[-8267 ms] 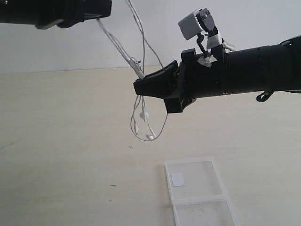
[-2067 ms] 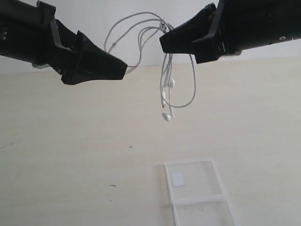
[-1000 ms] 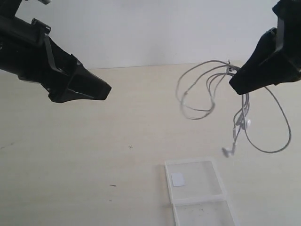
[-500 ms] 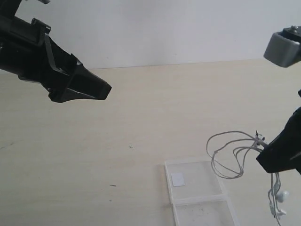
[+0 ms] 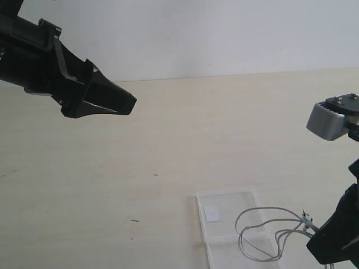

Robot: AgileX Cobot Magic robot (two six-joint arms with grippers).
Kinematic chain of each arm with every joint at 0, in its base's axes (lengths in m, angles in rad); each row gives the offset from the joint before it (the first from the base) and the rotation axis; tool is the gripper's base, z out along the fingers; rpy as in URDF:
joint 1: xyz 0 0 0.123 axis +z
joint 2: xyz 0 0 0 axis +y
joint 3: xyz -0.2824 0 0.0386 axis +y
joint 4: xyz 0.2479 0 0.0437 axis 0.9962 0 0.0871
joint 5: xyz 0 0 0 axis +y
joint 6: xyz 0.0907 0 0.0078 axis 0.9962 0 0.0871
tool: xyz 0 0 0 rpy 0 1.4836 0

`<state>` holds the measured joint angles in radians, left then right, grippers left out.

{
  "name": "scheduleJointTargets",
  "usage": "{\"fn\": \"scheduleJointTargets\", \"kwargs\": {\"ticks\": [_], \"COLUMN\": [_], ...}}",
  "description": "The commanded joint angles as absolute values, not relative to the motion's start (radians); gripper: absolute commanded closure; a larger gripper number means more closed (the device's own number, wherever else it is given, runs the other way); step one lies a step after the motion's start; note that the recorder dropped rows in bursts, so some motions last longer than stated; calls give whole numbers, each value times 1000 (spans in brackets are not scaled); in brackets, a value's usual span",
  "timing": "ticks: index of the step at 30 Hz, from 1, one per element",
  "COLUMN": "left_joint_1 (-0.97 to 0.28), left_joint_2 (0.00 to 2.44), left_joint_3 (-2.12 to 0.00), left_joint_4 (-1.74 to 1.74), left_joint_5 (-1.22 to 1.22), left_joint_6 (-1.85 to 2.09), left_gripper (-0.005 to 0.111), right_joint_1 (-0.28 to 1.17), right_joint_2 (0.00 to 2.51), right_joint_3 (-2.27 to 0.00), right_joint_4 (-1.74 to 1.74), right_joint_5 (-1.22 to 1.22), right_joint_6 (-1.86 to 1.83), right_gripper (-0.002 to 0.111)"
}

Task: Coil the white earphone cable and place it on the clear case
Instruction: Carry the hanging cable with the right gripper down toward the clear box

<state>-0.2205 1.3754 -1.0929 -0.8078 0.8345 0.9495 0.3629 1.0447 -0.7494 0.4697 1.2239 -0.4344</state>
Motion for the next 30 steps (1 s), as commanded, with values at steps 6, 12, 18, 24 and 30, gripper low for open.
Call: {"fn": "scheduleJointTargets", "kwargs": {"ticks": [6,12,18,24,30], "left_joint_1": [-220,-220,-220,-220,-220], "left_joint_2": [1369,1369,1369,1369,1369], "left_joint_3": [-1093,-1093,-1093,-1093,-1093], "left_joint_4": [-825,-833,-833,-833,-832], "left_joint_5": [840,840,840,840,840], "left_joint_6": [962,962,962,962,964], "left_gripper": [7,7,7,7,7], "right_joint_1": [361,408,419,419,419], "right_joint_2": [1093,1177,1262,1337,1388], "right_joint_3": [-738,-738,-738,-756,-812], "right_joint_4": [492,494,494,494,494], "right_joint_5": [1221,1221,1221,1221,1221], "right_joint_6": [-453,-473,-497,-503,-505], "right_gripper": [108,108,108,108,108]}}
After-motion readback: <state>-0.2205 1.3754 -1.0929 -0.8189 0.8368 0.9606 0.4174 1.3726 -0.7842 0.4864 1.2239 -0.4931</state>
